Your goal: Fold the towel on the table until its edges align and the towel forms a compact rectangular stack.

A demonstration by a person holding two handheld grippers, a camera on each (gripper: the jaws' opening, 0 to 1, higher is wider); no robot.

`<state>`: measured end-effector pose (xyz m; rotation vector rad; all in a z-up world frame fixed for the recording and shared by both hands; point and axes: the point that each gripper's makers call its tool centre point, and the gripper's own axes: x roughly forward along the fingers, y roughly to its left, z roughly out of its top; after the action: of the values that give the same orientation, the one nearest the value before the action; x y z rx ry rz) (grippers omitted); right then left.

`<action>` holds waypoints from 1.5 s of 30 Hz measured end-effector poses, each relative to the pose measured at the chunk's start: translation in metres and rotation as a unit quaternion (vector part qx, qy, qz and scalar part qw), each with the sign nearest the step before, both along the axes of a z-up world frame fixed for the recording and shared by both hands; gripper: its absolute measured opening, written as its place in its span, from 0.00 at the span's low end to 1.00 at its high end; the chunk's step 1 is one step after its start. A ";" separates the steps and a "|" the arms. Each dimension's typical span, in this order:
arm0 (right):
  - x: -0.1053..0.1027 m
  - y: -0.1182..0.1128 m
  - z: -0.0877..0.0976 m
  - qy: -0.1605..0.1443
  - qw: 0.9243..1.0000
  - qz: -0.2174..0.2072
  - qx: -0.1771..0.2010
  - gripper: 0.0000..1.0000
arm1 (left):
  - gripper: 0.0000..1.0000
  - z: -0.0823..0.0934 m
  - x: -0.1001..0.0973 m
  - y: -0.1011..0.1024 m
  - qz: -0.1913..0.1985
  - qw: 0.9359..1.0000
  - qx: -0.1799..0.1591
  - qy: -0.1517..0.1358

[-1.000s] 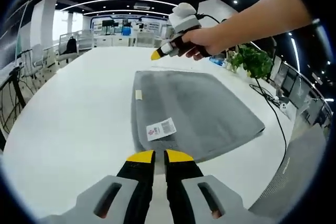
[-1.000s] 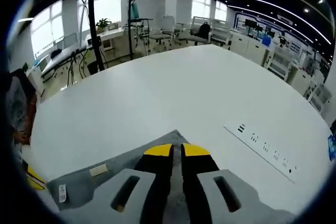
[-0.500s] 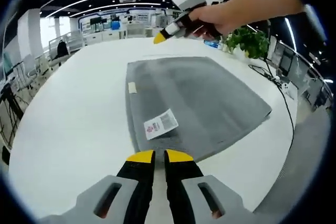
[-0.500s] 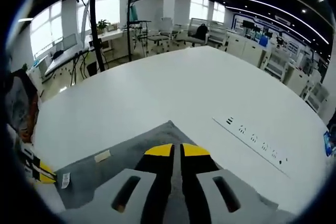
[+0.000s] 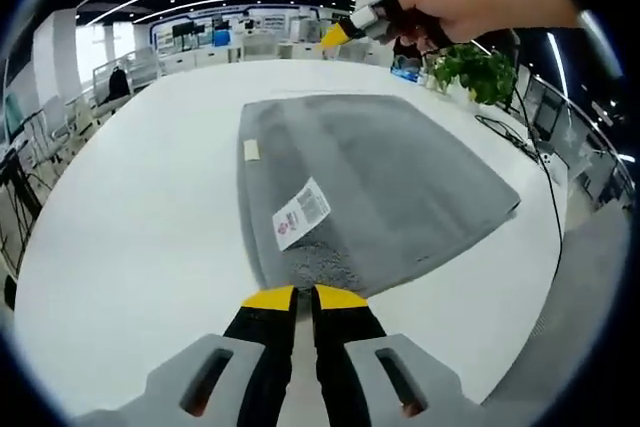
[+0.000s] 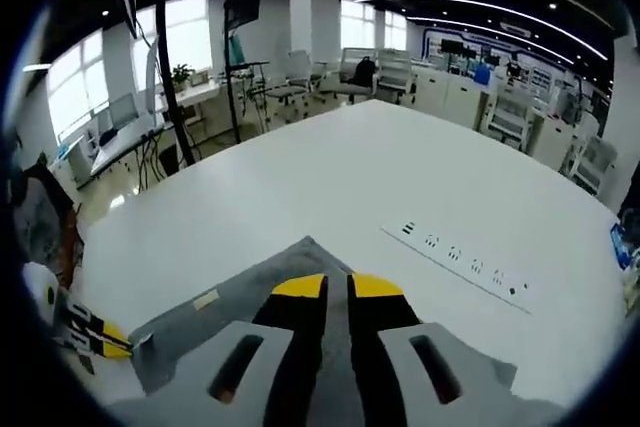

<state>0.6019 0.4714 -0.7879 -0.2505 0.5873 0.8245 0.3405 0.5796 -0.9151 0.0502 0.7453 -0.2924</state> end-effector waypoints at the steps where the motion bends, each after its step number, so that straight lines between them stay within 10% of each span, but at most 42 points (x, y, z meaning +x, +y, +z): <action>1: -0.002 -0.003 0.002 0.002 1.000 -0.002 0.003 0.10 | 0.06 0.000 0.000 0.000 0.002 1.000 -0.003 0.004; 21: -0.010 -0.071 0.025 0.012 0.998 -0.048 0.024 0.37 | 0.07 0.026 0.016 0.004 -0.006 1.000 0.018 -0.011; 45: -0.050 -0.133 0.043 0.010 0.997 -0.074 0.029 0.51 | 0.32 0.055 0.022 0.008 -0.044 0.995 0.086 -0.039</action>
<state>0.5522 0.3387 -0.7453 -0.1445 0.5923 0.7001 0.3628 0.5876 -0.8598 0.2573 0.6911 -0.3086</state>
